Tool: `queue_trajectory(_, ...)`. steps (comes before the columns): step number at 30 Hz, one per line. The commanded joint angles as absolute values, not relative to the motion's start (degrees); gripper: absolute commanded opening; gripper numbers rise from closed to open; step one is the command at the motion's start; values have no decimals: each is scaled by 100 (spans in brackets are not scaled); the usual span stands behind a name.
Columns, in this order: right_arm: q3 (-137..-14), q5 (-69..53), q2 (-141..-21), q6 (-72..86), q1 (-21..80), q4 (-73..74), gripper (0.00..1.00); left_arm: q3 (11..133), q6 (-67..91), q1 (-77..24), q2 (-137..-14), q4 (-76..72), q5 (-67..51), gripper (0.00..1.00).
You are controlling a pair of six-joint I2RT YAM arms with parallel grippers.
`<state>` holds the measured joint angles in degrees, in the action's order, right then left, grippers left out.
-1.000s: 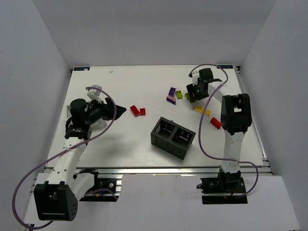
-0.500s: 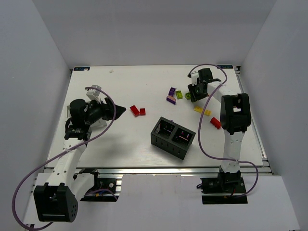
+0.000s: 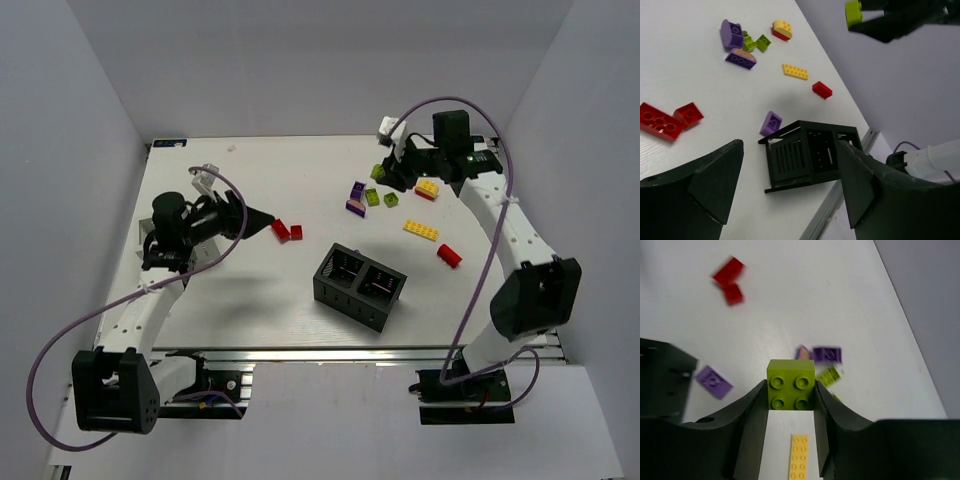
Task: Sort the legos into containers by color
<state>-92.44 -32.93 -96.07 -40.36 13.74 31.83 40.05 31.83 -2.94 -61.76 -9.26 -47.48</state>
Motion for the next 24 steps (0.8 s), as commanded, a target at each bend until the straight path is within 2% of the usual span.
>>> queue_trajectory(1,-8782,-4825,-9003,-5221,1827,3613,5,4692,3525,-492,-6292,-898,-5089,85)
queue_trajectory(10,-8438,-4351,-8552,-4483,3417,3050,5,5344,3885,-1142,-6556,-79,-4439,87)
queue_trajectory(19,-8463,-3174,-8701,-3842,4201,2435,4,5449,4008,-1555,-6539,395,-4052,87)
queue_trajectory(24,-8666,-2691,-8964,-3490,4500,2224,3,5476,3999,-1757,-6671,580,-3929,82)
